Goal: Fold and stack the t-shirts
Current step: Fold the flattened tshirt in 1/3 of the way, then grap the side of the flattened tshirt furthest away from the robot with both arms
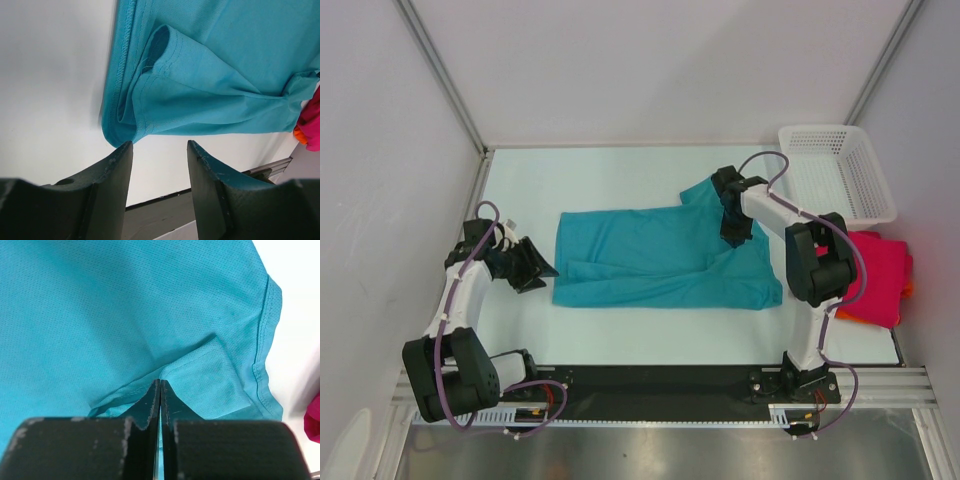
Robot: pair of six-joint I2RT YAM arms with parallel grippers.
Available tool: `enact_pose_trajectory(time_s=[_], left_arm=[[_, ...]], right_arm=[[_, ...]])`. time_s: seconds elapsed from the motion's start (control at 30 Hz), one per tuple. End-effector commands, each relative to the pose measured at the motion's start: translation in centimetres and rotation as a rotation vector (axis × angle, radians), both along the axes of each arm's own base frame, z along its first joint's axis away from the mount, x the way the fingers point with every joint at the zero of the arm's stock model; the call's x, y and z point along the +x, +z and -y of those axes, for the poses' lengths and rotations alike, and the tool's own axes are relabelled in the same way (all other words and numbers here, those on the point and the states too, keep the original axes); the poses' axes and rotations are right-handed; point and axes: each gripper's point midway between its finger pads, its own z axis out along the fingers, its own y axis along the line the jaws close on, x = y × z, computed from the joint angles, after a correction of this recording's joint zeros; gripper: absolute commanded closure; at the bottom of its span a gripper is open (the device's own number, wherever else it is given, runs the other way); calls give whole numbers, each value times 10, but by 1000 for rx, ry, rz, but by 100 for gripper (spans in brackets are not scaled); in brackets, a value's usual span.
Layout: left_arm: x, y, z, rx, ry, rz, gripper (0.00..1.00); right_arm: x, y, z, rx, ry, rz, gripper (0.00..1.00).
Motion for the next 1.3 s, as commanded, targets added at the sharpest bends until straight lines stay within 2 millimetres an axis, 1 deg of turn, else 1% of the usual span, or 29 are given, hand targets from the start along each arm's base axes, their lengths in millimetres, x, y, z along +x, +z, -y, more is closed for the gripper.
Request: enact_pose_trajectory(time_s=[0.0, 0.03, 0.1, 0.13, 0.17, 0.27, 0.33, 0.37, 0.4, 0.43, 0.47, 0.5, 0.57, 0.6, 0.63, 0.67, 0.73, 0.77, 0.8, 0.87, 0.93, 0.97, 1.0, 1.03, 1.07, 1.1, 1.17, 1.2, 1.27], left_arm=[[5, 8, 0, -5, -15, 52, 47], [5, 8, 0, -2, -14, 52, 47], [5, 7, -1, 0, -12, 49, 47], [6, 7, -1, 0, -12, 49, 47], [6, 7, -1, 1, -9, 47, 47], [14, 8, -2, -10, -3, 43, 46], [30, 21, -2, -32, 2, 73, 46], [37, 19, -1, -54, 1, 58, 46], [54, 35, -2, -57, -7, 111, 45], [63, 40, -1, -77, -5, 115, 44], [73, 38, -2, -93, -4, 100, 40], [93, 52, -5, -88, -13, 146, 37], [113, 57, -8, -79, -20, 157, 35], [130, 57, -13, -68, -19, 155, 33], [139, 57, -15, -52, -23, 157, 32], [145, 57, -15, -56, -34, 150, 29], [164, 59, -8, -65, -71, 175, 23], [172, 60, -5, -70, -85, 200, 21], [179, 55, 2, -82, -108, 196, 19], [188, 55, 14, -130, -144, 210, 19], [194, 38, 26, -192, -163, 169, 19], [195, 33, 29, -205, -170, 155, 15], [198, 32, 34, -208, -178, 152, 15], [199, 25, 35, -202, -180, 137, 15], [199, 22, 36, -193, -183, 134, 15], [200, 19, 35, -162, -182, 133, 15], [203, 16, 30, -127, -171, 124, 15], [203, 13, 27, -108, -173, 116, 15], [205, 8, 21, -74, -159, 89, 14]], right_arm=[[16, 9, 2, -23, 17, 35, 100], [16, 9, 2, -26, 19, 28, 100], [19, 12, -1, -20, 25, 30, 94], [22, 16, -3, -12, 29, 43, 86], [24, 20, -4, -7, 34, 54, 74], [41, 45, -9, 15, 40, 129, 66], [52, 61, -9, 30, 41, 172, 63], [64, 76, -13, 49, 41, 216, 60], [67, 82, -13, 60, 46, 223, 59], [74, 86, -15, 70, 51, 233, 57], [86, 99, -19, 92, 57, 268, 54], [92, 105, -20, 105, 60, 281, 53], [108, 100, -18, 137, 64, 281, 51], [123, 111, -21, 168, 68, 325, 51], [132, 100, -15, 187, 53, 310, 51], [143, 104, -25, 264, 77, 337, 50], [155, 97, -28, 389, 88, 353, 45], [170, 108, -45, 531, 139, 426, 44], [168, 91, -45, 585, 124, 409, 44], [186, 91, -44, 713, 94, 464, 46], [198, 83, -39, 745, 71, 469, 48], [202, 65, -37, 747, 55, 432, 48], [205, 56, -36, 740, 50, 414, 48], [215, 64, -36, 735, 63, 437, 48], [216, 58, -34, 721, 66, 421, 48], [218, 44, -34, 713, 59, 400, 48], [227, 44, -31, 698, 65, 409, 47], [230, 33, -30, 687, 68, 395, 47], [239, 35, -27, 677, 69, 399, 47]])
